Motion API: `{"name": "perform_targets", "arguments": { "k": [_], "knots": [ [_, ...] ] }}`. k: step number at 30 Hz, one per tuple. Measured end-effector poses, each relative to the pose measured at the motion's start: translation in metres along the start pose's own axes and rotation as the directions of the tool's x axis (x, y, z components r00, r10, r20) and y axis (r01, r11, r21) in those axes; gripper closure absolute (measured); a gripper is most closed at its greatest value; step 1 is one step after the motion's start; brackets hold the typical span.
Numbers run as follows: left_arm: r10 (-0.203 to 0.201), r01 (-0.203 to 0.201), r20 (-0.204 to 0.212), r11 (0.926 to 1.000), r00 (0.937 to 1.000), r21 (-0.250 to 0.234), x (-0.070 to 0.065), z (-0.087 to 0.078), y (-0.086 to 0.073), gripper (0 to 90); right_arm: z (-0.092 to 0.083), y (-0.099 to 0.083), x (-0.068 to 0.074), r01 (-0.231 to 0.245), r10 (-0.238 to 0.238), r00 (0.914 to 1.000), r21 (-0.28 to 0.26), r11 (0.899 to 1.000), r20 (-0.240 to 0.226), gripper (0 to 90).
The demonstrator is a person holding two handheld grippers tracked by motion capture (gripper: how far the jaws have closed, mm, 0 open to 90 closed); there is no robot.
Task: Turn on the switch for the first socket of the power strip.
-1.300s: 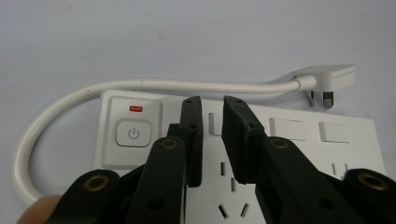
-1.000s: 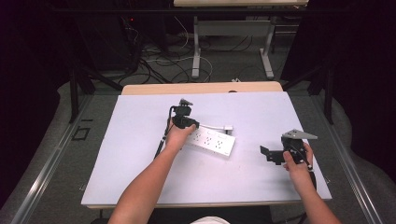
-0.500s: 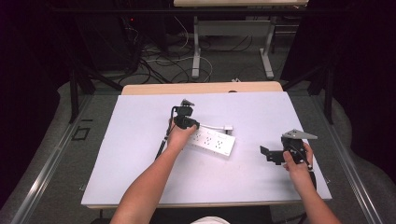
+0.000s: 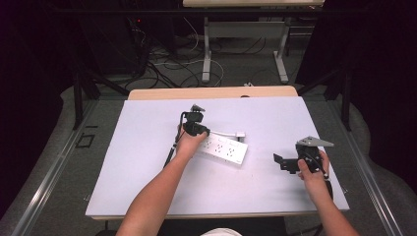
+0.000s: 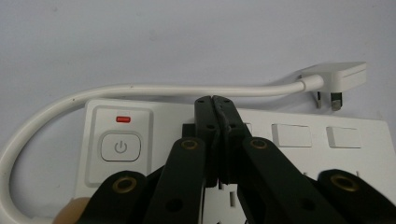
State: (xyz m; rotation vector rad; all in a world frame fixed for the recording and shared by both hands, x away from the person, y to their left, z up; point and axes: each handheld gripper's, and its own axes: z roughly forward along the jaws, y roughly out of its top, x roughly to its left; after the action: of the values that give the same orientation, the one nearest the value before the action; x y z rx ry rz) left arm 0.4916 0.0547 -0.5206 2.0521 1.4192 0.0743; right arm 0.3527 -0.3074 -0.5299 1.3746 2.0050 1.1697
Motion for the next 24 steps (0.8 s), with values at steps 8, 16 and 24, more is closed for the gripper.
{"name": "perform_targets", "arguments": {
  "k": [8, 16, 24],
  "knots": [
    [0.001, -0.001, -0.002, 1.0, 1.0, 0.0, -0.0005, 0.0, -0.0003, 90.0, -0.0004, 0.0003, 0.0001, 0.003, -0.003, 1.0, -0.001, 1.0, 0.002, 0.0],
    [0.023, -0.023, -0.018, 0.9997, 0.9996, 0.002, -0.001, 0.0015, -0.0017, 90.0, -0.0006, 0.0005, 0.0003, 0.005, -0.005, 1.0, 0.0, 1.0, 0.002, 0.0],
    [0.016, -0.016, -0.017, 0.9999, 0.9997, 0.003, -0.0007, 0.0015, -0.0017, 90.0, -0.0006, 0.0005, 0.0005, 0.003, -0.003, 1.0, 0.0, 1.0, 0.002, 0.0]
  ]
}}
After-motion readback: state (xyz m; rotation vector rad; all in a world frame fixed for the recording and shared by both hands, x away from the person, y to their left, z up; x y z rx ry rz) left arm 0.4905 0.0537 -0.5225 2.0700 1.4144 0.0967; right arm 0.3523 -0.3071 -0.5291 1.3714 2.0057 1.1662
